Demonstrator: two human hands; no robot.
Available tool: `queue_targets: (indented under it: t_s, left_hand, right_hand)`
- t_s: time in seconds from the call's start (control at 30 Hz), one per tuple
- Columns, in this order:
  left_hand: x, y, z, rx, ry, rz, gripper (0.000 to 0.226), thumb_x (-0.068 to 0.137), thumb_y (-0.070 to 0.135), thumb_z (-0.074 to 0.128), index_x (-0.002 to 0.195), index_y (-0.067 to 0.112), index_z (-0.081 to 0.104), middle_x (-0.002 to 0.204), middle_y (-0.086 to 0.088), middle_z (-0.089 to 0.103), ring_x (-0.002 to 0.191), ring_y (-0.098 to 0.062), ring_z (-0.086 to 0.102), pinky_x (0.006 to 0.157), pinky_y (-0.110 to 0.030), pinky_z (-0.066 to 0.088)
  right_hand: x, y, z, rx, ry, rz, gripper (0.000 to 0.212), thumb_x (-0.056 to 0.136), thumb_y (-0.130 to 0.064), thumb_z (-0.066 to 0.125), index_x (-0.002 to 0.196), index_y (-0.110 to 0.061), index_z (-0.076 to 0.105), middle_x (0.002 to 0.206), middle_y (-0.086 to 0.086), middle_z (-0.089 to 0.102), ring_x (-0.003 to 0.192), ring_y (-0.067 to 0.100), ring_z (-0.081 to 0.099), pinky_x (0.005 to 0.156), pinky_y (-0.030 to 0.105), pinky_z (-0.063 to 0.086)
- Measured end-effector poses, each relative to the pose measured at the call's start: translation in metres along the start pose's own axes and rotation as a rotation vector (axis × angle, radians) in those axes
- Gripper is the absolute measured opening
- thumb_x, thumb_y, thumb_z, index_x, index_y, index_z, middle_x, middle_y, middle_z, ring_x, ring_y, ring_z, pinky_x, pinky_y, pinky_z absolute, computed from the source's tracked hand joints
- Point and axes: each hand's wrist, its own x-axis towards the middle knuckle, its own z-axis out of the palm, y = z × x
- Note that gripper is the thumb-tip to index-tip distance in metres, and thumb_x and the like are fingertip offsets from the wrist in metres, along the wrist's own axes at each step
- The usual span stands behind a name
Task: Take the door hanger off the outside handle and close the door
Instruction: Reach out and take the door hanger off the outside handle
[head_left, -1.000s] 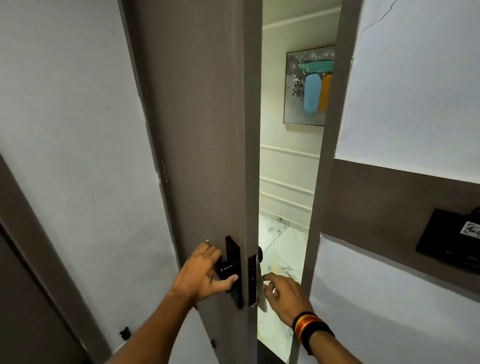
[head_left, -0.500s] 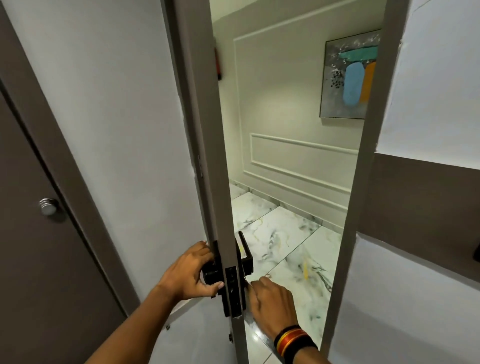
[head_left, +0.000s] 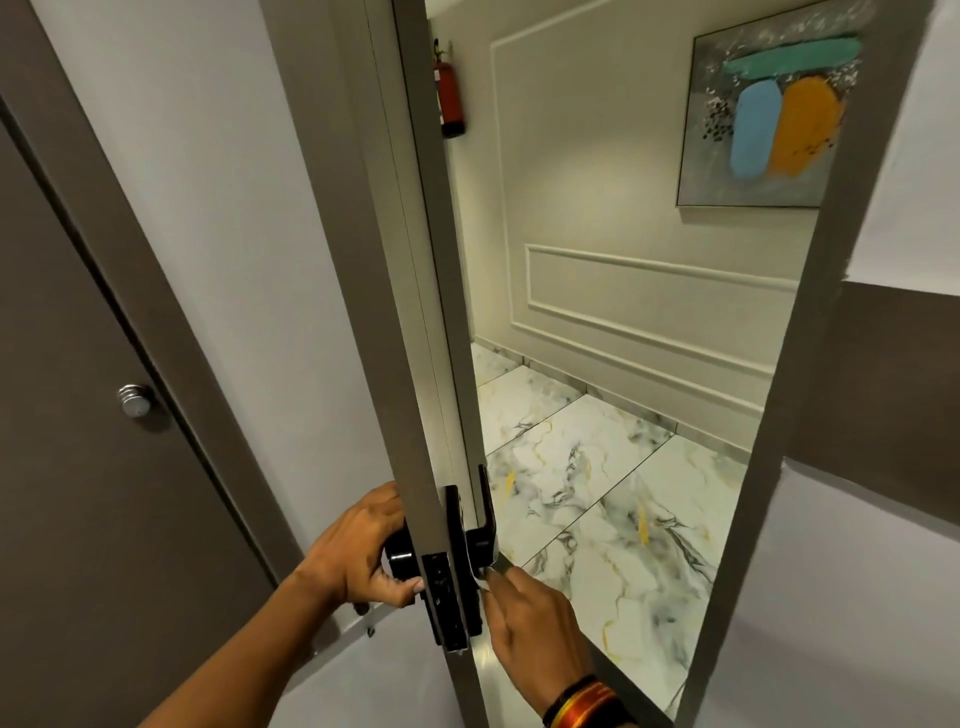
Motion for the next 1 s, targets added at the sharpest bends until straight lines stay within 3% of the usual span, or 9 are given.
queue_targets:
  t_s: [0.07, 0.13, 0.2, 0.33, 0.43, 0.5, 0.67, 0.9, 1.0]
  left_hand:
    - [-0.002, -0.004, -0.003, -0.002, 0.010, 0.029, 0.036, 0.076, 0.061, 0.063, 0.100, 0.036, 0.058, 0.102, 0.022, 0.051, 0.093, 0.001, 0.049, 0.086, -0.015, 0.045]
    - [-0.006, -0.010, -0.003, -0.016, 0.015, 0.047, 0.034, 0.075, 0.059, 0.065, 0.096, 0.033, 0.060, 0.097, 0.017, 0.055, 0.089, -0.002, 0.052, 0.083, -0.018, 0.047]
    - [-0.009, -0.017, -0.005, -0.014, 0.011, 0.056, 0.034, 0.075, 0.059, 0.066, 0.093, 0.030, 0.062, 0.093, 0.007, 0.062, 0.084, -0.012, 0.058, 0.078, -0.026, 0.051]
    - [-0.014, -0.025, -0.005, 0.027, -0.020, 0.063, 0.037, 0.076, 0.060, 0.066, 0.092, 0.025, 0.067, 0.091, 0.001, 0.065, 0.081, -0.018, 0.061, 0.077, -0.025, 0.051]
    - [-0.032, -0.053, 0.005, 0.117, -0.117, -0.189, 0.068, 0.075, 0.086, 0.054, 0.094, 0.023, 0.071, 0.096, 0.001, 0.066, 0.088, -0.020, 0.063, 0.084, -0.037, 0.056]
    - [-0.042, -0.069, 0.010, 0.204, -0.178, -0.306, 0.089, 0.064, 0.101, 0.044, 0.095, 0.023, 0.072, 0.100, 0.001, 0.067, 0.093, -0.024, 0.064, 0.085, -0.046, 0.056]
    - [-0.026, -0.071, 0.005, 0.255, -0.249, -0.241, 0.090, 0.060, 0.103, 0.046, 0.092, 0.023, 0.073, 0.097, -0.001, 0.070, 0.090, -0.026, 0.066, 0.083, -0.045, 0.056]
    - [0.004, -0.069, 0.013, 0.294, -0.307, -0.107, 0.085, 0.054, 0.098, 0.061, 0.089, 0.022, 0.073, 0.091, -0.001, 0.070, 0.084, -0.026, 0.066, 0.081, -0.040, 0.057]
    - [0.014, -0.061, 0.017, 0.273, -0.260, -0.046, 0.087, 0.059, 0.099, 0.058, 0.089, 0.018, 0.070, 0.091, -0.004, 0.068, 0.083, -0.026, 0.063, 0.081, -0.034, 0.053]
  right_hand:
    - [0.006, -0.007, -0.003, -0.021, 0.031, -0.020, 0.002, 0.088, -0.019, 0.075, 0.089, -0.018, 0.077, 0.071, -0.006, 0.063, 0.053, 0.007, 0.057, 0.048, 0.015, 0.041]
    - [0.012, -0.016, -0.005, -0.012, 0.049, 0.006, 0.029, 0.095, -0.026, 0.061, 0.067, -0.019, 0.065, 0.063, -0.006, 0.056, 0.046, 0.008, 0.049, 0.048, 0.013, 0.026]
    - [0.016, -0.023, -0.001, -0.038, 0.037, 0.043, 0.035, 0.095, -0.029, 0.053, 0.062, -0.019, 0.062, 0.061, -0.007, 0.055, 0.045, 0.007, 0.048, 0.051, 0.012, 0.020]
    - [0.028, -0.004, 0.005, 0.053, -0.033, 0.138, 0.015, 0.097, -0.019, 0.064, 0.096, -0.016, 0.079, 0.080, -0.004, 0.072, 0.060, 0.008, 0.066, 0.058, 0.010, 0.046]
    - [0.065, 0.014, -0.007, -0.014, -0.042, 0.163, 0.026, 0.102, -0.028, 0.053, 0.105, -0.022, 0.078, 0.088, -0.001, 0.074, 0.071, 0.018, 0.071, 0.062, 0.025, 0.055]
    - [0.096, 0.019, -0.012, -0.005, -0.117, 0.183, 0.031, 0.105, -0.031, 0.048, 0.108, -0.019, 0.077, 0.098, 0.004, 0.072, 0.084, 0.027, 0.071, 0.071, 0.038, 0.057]
    - [0.149, 0.027, -0.023, 0.070, -0.202, 0.276, 0.039, 0.097, -0.024, 0.053, 0.133, -0.019, 0.067, 0.101, 0.013, 0.076, 0.094, 0.032, 0.071, 0.082, 0.037, 0.057]
    - [0.174, 0.046, -0.074, 0.092, -0.185, 0.400, 0.021, 0.087, -0.030, 0.061, 0.088, -0.013, 0.074, 0.083, 0.010, 0.078, 0.080, 0.034, 0.073, 0.076, 0.039, 0.062]
    - [0.178, 0.057, -0.103, 0.136, -0.189, 0.465, 0.023, 0.084, -0.026, 0.061, 0.079, -0.009, 0.074, 0.069, 0.010, 0.078, 0.062, 0.032, 0.076, 0.059, 0.040, 0.066]
